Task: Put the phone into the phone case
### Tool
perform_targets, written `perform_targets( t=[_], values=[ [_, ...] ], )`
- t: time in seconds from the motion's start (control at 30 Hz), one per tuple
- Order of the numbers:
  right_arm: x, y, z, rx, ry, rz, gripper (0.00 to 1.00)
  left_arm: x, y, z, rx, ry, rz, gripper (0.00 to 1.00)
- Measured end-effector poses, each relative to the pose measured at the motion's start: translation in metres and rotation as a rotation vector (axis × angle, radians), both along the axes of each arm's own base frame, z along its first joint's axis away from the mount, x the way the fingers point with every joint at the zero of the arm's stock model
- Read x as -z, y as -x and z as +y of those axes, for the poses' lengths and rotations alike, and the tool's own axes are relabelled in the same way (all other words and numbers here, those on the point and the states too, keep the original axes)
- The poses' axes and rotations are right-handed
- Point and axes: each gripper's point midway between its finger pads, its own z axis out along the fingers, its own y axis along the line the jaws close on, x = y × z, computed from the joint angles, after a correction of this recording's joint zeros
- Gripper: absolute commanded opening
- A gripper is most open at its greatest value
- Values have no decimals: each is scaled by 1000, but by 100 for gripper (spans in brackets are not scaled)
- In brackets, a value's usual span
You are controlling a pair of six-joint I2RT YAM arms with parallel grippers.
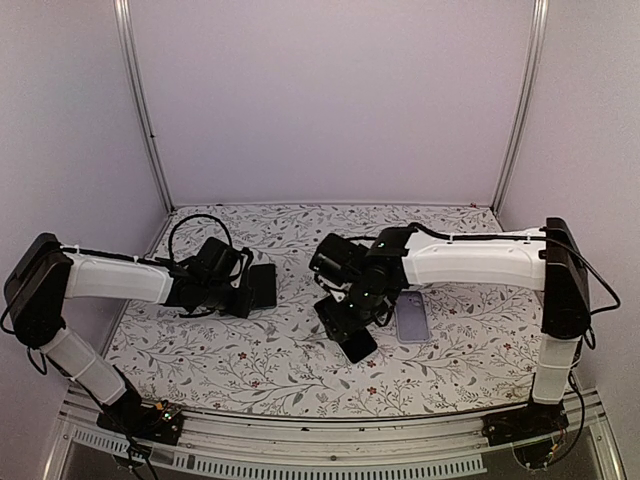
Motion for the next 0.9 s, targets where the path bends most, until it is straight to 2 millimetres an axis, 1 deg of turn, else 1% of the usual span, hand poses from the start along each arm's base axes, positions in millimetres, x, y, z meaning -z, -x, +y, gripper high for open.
perform_targets(
  t=[0.1,0.17,0.27,0.3,0.33,0.37,0.47,0.63,0.9],
  values=[
    [-20,-14,-12,67,-40,-81,54,0,0,0,0,0,0,51],
    [-26,-29,-31,147,-56,-120,54,0,0,0,0,0,0,51],
    [-22,-58,-75,301,-51,-158,54,0,0,0,0,0,0,51],
    [-19,-61,-84,328,-44,-167,54,0,0,0,0,1,0,51],
    [-16,-72,-101,387,-33,-178,54,0,0,0,0,1,0,51],
    [-13,-79,-115,430,-20,-191,54,0,0,0,0,1,0,51],
    [-3,-88,-139,512,2,-217,54,0,0,0,1,1,1,51],
    [13,-90,-153,579,2,-227,53,0,0,-1,3,4,2,52],
    [21,-88,-151,639,-65,-207,54,0,1,-1,4,5,3,51]
  ],
)
